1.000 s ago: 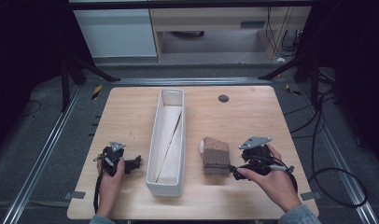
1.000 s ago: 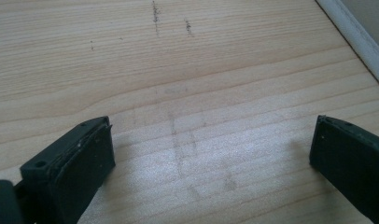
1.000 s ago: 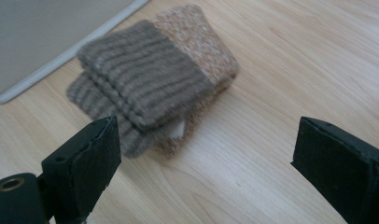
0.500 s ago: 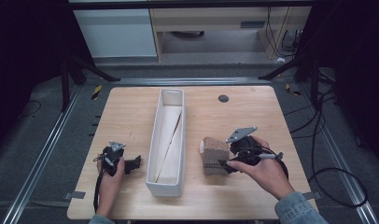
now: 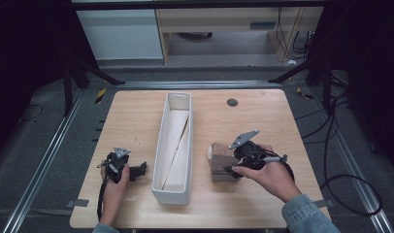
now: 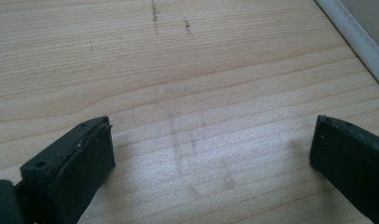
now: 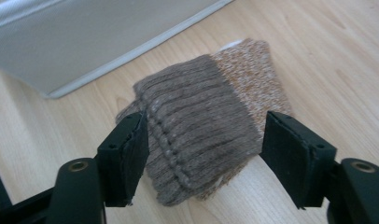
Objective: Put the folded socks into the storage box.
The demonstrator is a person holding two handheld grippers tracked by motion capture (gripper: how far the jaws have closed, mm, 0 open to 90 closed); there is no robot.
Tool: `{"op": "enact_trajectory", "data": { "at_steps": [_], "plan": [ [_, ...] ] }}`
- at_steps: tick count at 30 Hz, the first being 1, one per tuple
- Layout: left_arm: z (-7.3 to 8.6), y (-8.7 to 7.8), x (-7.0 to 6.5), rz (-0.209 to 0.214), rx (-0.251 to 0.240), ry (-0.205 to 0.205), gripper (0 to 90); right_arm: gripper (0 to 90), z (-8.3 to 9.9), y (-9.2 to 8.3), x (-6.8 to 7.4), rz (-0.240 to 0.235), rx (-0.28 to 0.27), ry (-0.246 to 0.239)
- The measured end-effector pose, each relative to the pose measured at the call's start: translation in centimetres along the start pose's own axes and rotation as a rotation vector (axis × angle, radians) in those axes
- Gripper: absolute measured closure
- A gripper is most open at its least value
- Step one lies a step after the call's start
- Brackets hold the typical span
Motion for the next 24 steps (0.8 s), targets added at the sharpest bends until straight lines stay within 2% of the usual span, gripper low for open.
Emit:
{"op": "enact_trajectory", "data": {
  "at_steps": [7,8,10,12,19,21,24],
  "plan": [
    [0.0,0.0,0.0,0.002,0.002,0.006,0.0,22.8,-0.5,0.3,1.1,-0.015,0.011,-0.06],
    [0.0,0.0,0.0,0.003,0.002,0.006,0.0,22.8,-0.5,0.3,1.1,-0.015,0.011,-0.06],
    [0.0,0.0,0.0,0.002,0.001,0.005,0.0,19.8,-0.7,0.6,1.6,-0.01,0.025,-0.097],
    [0.0,0.0,0.0,0.002,0.002,0.006,0.0,18.9,-0.7,0.7,1.7,-0.005,0.029,-0.103],
    [0.0,0.0,0.0,0.002,0.001,0.005,0.0,16.0,-1.0,2.0,2.5,0.008,0.069,-0.187],
    [0.0,0.0,0.0,0.002,0.001,0.005,0.0,15.3,-1.0,2.3,2.6,0.009,0.074,-0.197],
    [0.0,0.0,0.0,0.002,0.001,0.005,0.0,13.4,-1.1,3.3,2.9,0.015,0.099,-0.229]
  ]
}}
Point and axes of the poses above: each handheld gripper's, and its own axes: y roughly forward along the jaws, z roughly out of its underside, x roughly to its left, the point moved 3 cm from there along y, roughly forward along the jaws, and after that the axes turned 11 degrees about x, right-handed, at the moved point
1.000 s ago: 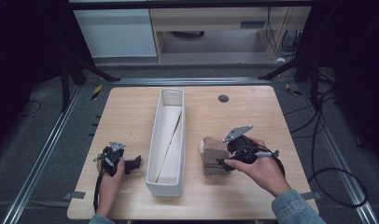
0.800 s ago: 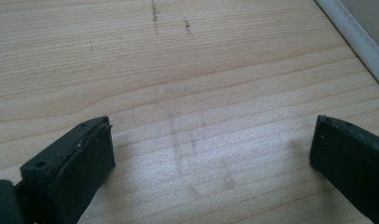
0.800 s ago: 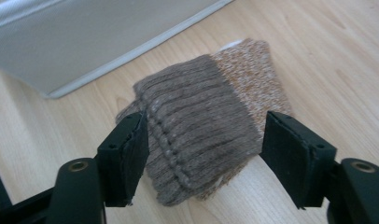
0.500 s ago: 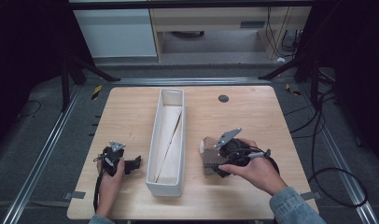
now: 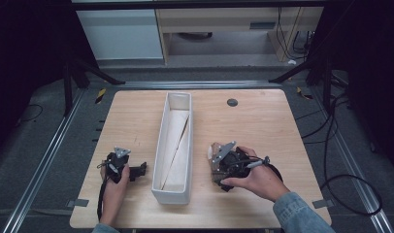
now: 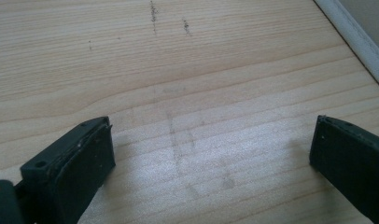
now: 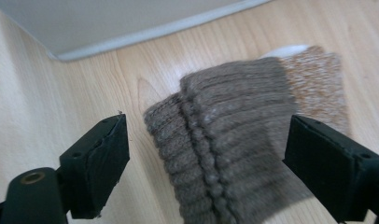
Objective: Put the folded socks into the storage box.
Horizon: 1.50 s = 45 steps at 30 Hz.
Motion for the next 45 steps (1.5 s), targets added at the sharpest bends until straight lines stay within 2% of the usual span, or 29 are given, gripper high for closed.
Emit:
{"op": "enact_trajectory", "data": {
  "at_steps": [3,5,7,14,18,21,24,25,29,32,34,37,45],
  "plan": [
    [0.0,0.0,0.0,0.001,0.0,0.001,0.0,11.2,0.2,1.6,0.1,0.003,0.029,-0.025],
    [0.0,0.0,0.0,0.002,-0.001,0.001,0.0,10.8,0.3,1.9,0.0,0.008,0.031,-0.032],
    [-0.1,0.1,0.0,0.004,0.0,0.004,0.0,10.7,0.6,2.7,-0.1,0.03,0.028,-0.049],
    [-0.1,0.1,0.0,0.002,-0.001,0.006,0.0,11.1,1.3,3.8,-0.8,0.089,0.055,-0.091],
    [-0.1,0.0,0.0,0.002,-0.002,0.006,0.0,15.0,1.4,3.9,-1.0,0.107,0.07,-0.092],
    [-0.1,0.0,0.0,0.002,-0.002,0.007,0.0,21.6,1.4,3.9,-1.0,0.145,0.087,-0.111],
    [-0.1,0.0,0.0,0.002,-0.002,0.006,0.0,33.8,1.1,3.2,-1.2,0.163,0.1,-0.115],
    [-0.1,0.0,0.0,0.002,-0.002,0.006,0.0,33.8,1.1,3.2,-1.2,0.163,0.1,-0.115],
    [-0.1,0.1,0.0,0.002,-0.001,0.006,0.0,43.4,0.7,1.7,-1.6,0.167,0.076,-0.067],
    [-0.1,0.1,0.0,0.003,-0.001,0.006,0.0,45.6,0.5,1.2,-1.9,0.158,0.063,-0.046],
    [-0.1,0.1,0.0,0.003,-0.001,0.006,0.0,47.7,0.2,0.3,-2.3,0.133,0.041,-0.012],
    [-0.1,0.1,0.0,0.003,-0.002,0.007,0.0,48.4,0.0,-0.2,-2.6,0.122,0.035,-0.004],
    [-0.1,0.0,0.0,0.002,-0.002,0.008,0.0,49.2,-1.0,-2.9,-3.1,0.112,0.008,0.028]
  ]
}}
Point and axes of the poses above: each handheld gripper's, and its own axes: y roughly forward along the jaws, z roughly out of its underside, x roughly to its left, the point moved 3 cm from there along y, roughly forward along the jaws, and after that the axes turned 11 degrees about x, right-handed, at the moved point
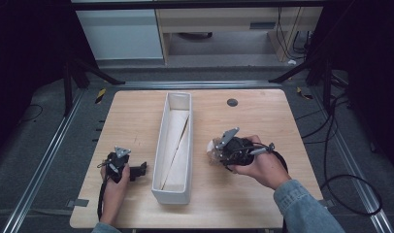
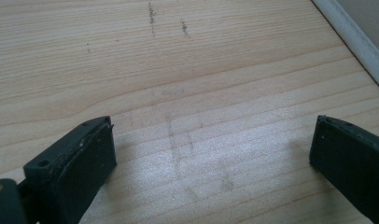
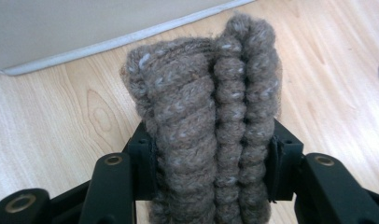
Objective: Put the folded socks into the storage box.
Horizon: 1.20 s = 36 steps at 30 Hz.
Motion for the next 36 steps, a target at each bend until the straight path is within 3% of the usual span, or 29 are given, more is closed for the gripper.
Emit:
{"op": "enact_trajectory", "data": {
  "at_steps": [6,10,17,21,36],
  "plan": [
    [-0.1,0.0,0.0,0.001,0.0,-0.001,0.0,49.7,-0.5,-2.4,-0.9,0.001,0.002,0.024],
    [-0.1,0.1,0.0,0.001,-0.002,0.001,0.0,50.1,-1.4,-4.1,-1.3,0.031,0.011,0.018],
    [-0.2,0.1,0.0,0.002,0.0,0.003,0.0,50.8,-4.0,-6.3,-1.5,0.083,0.014,-0.005],
    [-0.3,0.2,0.0,0.004,0.001,0.005,0.0,50.9,-5.8,-7.8,-1.0,0.111,-0.021,-0.002],
    [-0.3,0.2,0.0,0.005,0.001,0.005,0.0,50.8,-10.7,-7.6,2.6,0.074,-0.065,-0.097]
  ]
}}
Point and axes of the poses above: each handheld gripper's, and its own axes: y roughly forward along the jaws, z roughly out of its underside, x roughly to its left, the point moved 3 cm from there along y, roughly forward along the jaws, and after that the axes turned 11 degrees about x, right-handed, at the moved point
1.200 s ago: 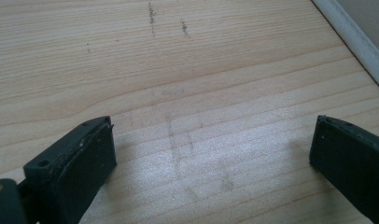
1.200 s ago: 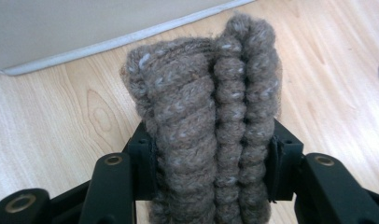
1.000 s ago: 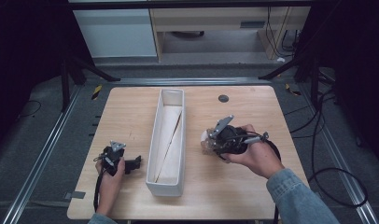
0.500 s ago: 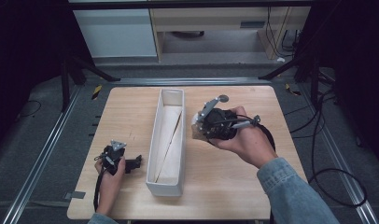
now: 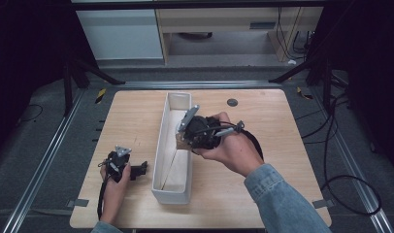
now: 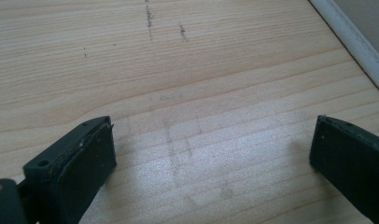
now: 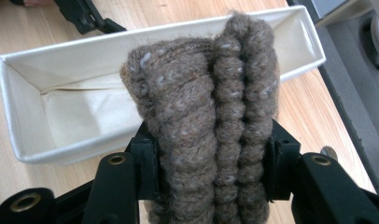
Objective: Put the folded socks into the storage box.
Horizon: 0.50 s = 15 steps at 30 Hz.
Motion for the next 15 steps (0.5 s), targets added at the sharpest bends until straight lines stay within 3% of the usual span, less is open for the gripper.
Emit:
{"op": "enact_trajectory", "data": {
  "at_steps": [15],
  "plan": [
    [0.0,0.0,0.0,0.001,0.0,-0.001,0.0,50.8,-2.9,0.8,2.3,-0.022,-0.005,-0.055]
  ]
}}
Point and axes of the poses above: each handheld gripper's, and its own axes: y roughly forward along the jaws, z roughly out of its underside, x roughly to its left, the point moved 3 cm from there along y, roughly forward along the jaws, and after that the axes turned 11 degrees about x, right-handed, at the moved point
